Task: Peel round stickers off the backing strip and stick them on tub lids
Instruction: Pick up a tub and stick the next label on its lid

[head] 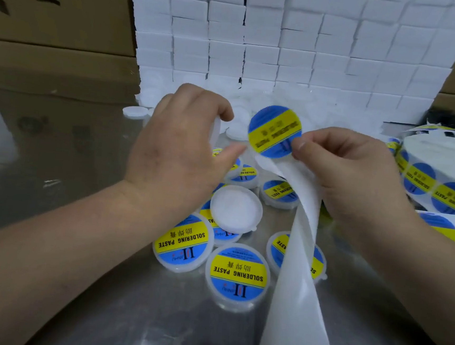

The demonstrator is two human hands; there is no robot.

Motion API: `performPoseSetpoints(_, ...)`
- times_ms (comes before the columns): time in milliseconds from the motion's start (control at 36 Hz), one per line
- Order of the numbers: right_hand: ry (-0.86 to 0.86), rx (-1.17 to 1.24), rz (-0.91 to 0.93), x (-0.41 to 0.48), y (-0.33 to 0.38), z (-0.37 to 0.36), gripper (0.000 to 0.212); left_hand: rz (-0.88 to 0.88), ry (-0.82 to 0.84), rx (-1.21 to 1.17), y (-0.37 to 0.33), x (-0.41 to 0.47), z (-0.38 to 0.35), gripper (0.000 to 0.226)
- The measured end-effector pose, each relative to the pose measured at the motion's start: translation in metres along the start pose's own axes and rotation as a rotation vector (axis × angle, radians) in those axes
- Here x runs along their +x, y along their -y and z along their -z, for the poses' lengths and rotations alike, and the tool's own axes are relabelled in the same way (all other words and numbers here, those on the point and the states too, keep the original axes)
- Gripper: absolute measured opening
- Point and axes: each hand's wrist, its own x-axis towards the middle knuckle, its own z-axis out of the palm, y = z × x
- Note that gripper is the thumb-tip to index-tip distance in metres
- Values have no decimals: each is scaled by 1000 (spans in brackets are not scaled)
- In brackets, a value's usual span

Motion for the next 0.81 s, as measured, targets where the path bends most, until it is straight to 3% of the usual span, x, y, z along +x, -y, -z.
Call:
performPoseSetpoints(83, -110, 1, 41, 4, 4, 6, 28, 140, -5, -115, 6, 2, -4, 14)
performPoseSetpoints(167, -101, 24, 62, 5, 6, 8, 29, 434, -41, -560, 3, 8, -4, 15)
performPoseSetpoints(222, -12, 29, 37, 2, 4, 4, 30, 538, -51, -813, 0, 10, -3, 20)
performPoseSetpoints(361, 256, 56, -17, -3, 0, -1, 31, 587, 31, -1103, 0, 10, -3, 24)
performPoseSetpoints(472, 355, 127, 8, -6, 1, -2, 10, 565, 139, -1212, 0, 9, -2, 23)
performPoseSetpoints(611, 495, 235, 18, -10, 0, -2, 8, 614, 340, -1421, -8, 6, 2, 25)
performPoseSetpoints(806, 512, 135, 26, -6, -3, -1, 25, 654, 437, -1525, -8, 7, 7, 36)
